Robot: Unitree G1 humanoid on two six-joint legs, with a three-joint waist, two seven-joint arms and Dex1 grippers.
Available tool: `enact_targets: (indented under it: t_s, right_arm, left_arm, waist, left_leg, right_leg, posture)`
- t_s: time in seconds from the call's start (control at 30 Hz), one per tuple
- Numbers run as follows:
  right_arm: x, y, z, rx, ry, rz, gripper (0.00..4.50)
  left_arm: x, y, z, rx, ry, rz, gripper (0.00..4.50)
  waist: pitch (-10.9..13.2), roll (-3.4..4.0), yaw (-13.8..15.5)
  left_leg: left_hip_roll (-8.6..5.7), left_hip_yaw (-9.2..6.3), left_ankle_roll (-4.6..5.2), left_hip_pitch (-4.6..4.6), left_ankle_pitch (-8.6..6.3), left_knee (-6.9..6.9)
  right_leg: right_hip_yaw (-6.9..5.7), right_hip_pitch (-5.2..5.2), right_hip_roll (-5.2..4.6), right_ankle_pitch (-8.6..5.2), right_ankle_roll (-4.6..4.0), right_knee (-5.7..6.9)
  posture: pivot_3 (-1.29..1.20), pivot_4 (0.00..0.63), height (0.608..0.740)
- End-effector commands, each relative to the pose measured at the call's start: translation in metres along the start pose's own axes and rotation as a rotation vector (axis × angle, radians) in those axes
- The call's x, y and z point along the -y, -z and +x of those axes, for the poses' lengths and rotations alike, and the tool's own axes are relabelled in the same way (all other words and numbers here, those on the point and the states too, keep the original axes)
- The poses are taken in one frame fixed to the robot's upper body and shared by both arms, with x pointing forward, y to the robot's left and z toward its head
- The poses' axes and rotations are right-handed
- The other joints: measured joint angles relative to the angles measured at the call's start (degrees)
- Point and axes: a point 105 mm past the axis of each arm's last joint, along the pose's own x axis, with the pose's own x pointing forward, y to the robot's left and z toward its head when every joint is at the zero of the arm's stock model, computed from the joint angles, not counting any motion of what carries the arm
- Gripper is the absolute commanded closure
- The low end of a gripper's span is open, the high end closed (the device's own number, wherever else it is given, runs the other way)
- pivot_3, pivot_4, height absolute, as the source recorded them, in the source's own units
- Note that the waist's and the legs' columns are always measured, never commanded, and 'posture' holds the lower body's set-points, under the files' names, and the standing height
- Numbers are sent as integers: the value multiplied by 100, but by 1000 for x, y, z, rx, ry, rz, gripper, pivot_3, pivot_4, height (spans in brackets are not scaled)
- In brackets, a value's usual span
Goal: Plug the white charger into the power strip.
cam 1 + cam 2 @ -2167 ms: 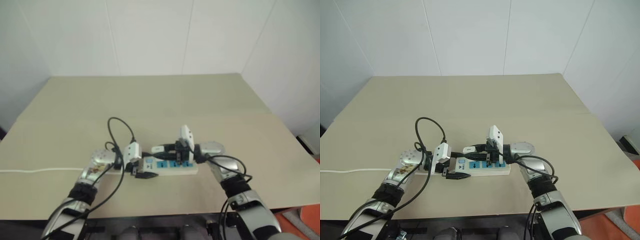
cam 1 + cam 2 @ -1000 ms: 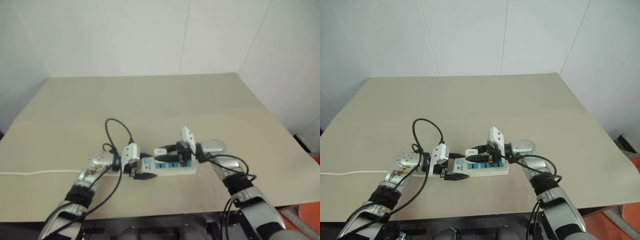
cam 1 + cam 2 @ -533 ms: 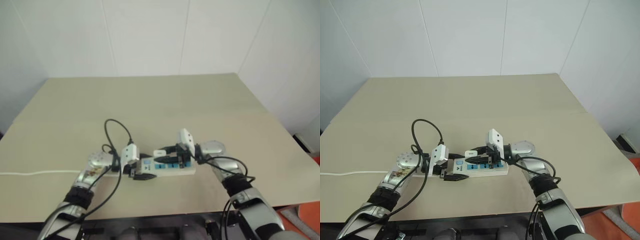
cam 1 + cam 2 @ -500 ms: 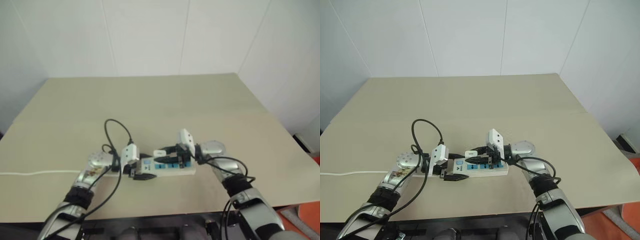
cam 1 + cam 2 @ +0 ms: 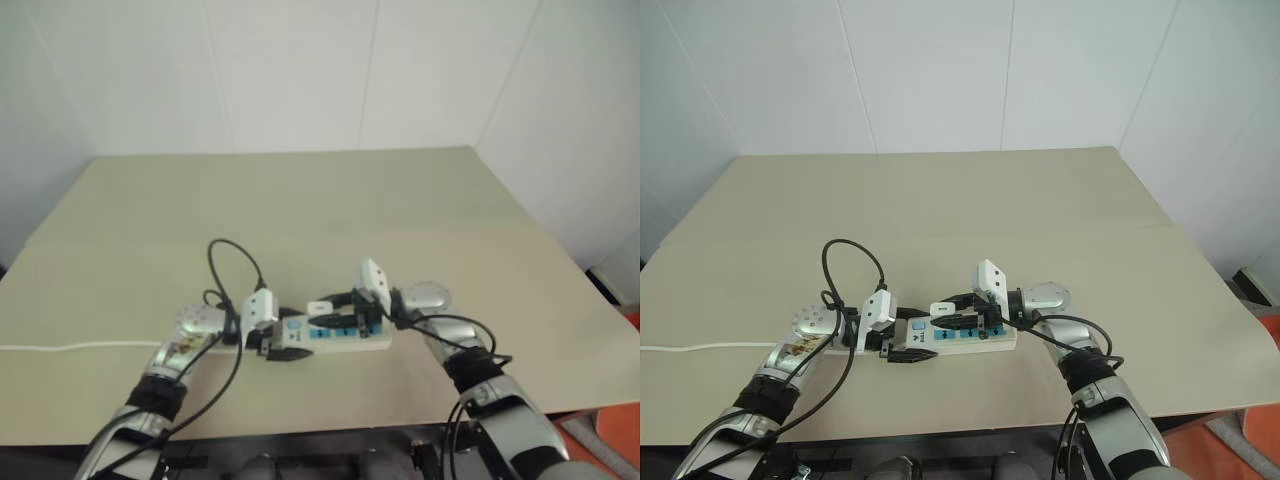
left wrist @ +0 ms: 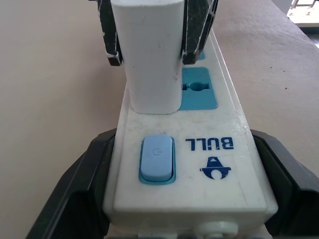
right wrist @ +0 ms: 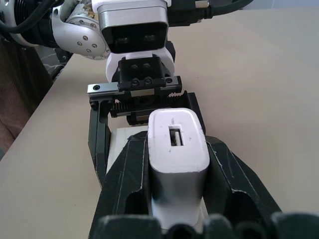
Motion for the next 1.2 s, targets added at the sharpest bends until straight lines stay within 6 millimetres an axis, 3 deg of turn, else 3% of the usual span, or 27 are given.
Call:
enact_targets:
  t_s: [0.03,0.53,0.87,1.2]
  right_arm:
    - [-7,26,-2,-92,-21,56,3347]
    - [-10,31,-6,-96,-24,80,3347]
    - [-10,32,-8,-112,-25,80,52]
    - [-1,18,-18,-90,-1,54,17]
  left_arm:
    - [0,6,-14,-32,-18,-9,1185]
    - [2,7,-16,-39,-22,-12,1185]
    - [1,6,-15,-38,-24,-16,1185]
    - [0,6,-13,-30,-29,-17,1185]
  waist:
    - [0,0,-6]
    - [0,0,-10]
    - [-5,-8,-4]
    - [-5,-8,0]
  left_leg:
    - [0,0,0,0,0,0]
    - [0,0,0,1,0,-2]
    - [1,-1,0,4,0,-1]
    - [1,-1,0,3,0,-1]
  right_leg:
    - [0,0,1,0,-1,0]
    - [0,0,1,-2,-3,0]
    - [0,1,1,-3,-2,2]
    - [0,1,1,-2,-3,2]
  posture:
    - [0,150,740]
    - [0,150,740]
    - [0,150,740]
    - [0,150,740]
